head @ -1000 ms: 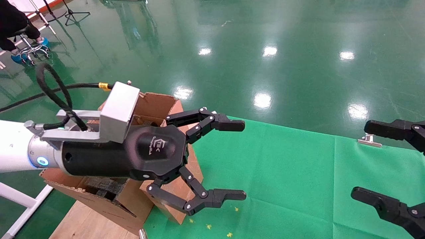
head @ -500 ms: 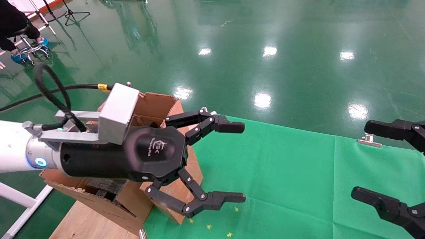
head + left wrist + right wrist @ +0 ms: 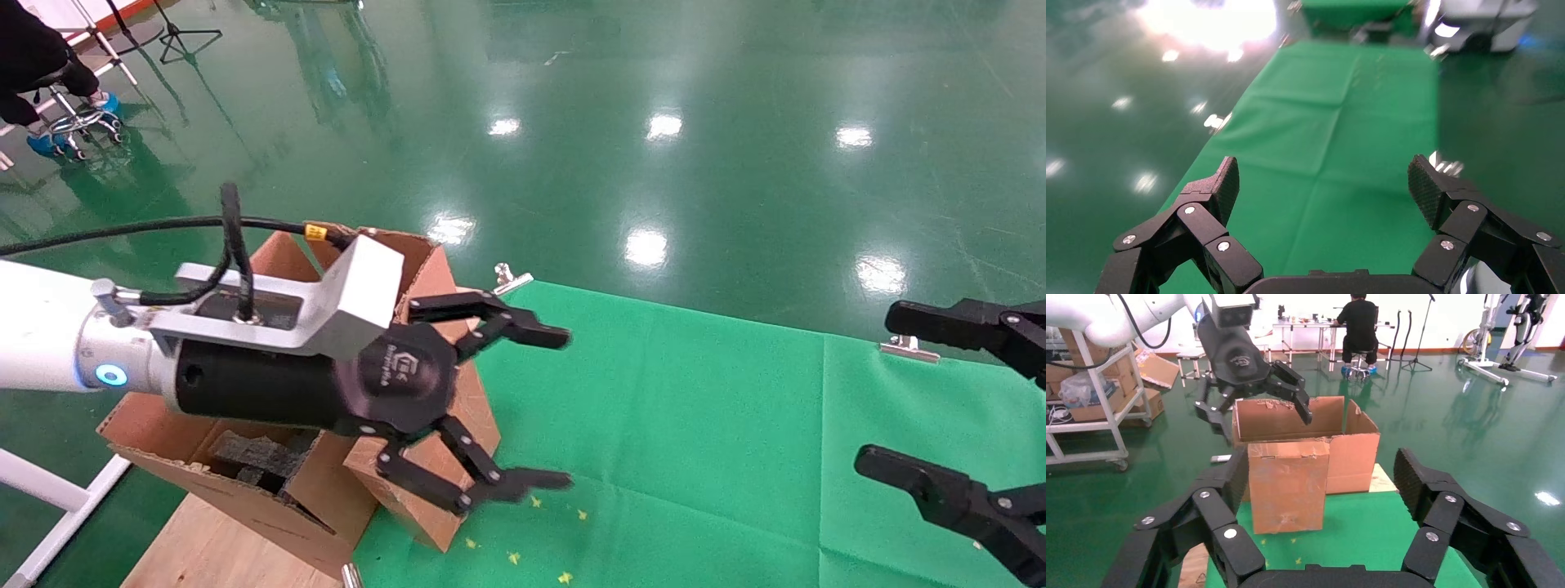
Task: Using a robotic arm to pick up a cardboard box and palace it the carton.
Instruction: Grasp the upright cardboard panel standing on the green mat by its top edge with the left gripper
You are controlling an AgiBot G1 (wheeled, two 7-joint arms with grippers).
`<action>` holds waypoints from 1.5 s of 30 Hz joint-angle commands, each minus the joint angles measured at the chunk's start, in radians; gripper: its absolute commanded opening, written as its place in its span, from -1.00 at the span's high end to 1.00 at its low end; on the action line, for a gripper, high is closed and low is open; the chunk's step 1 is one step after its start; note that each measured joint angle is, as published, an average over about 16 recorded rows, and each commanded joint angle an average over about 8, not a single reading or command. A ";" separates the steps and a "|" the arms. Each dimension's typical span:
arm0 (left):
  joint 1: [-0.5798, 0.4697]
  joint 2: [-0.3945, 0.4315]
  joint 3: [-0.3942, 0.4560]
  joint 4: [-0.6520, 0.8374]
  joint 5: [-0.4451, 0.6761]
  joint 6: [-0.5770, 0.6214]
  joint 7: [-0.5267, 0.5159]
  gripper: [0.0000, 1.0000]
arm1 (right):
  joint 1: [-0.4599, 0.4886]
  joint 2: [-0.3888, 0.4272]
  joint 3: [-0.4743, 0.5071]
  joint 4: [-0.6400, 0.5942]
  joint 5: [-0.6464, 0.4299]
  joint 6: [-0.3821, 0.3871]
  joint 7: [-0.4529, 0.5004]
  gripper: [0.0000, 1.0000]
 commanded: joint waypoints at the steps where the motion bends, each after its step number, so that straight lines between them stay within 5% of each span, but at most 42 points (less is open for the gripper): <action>1: -0.009 -0.018 0.000 0.001 0.025 -0.009 -0.002 -1.00 | 0.000 0.000 0.000 0.000 0.000 0.000 0.000 1.00; 8: -0.086 -0.068 0.064 -0.022 0.256 -0.083 -0.264 -1.00 | 0.000 0.000 0.000 0.000 0.000 0.000 0.000 1.00; 17: -0.167 -0.030 0.162 -0.025 0.420 -0.009 -0.547 -1.00 | 0.000 0.000 0.000 0.000 0.000 0.000 0.000 1.00; 45: -0.248 0.071 0.306 -0.027 0.673 0.034 -0.765 -1.00 | 0.000 0.000 0.000 0.000 0.000 0.000 0.000 1.00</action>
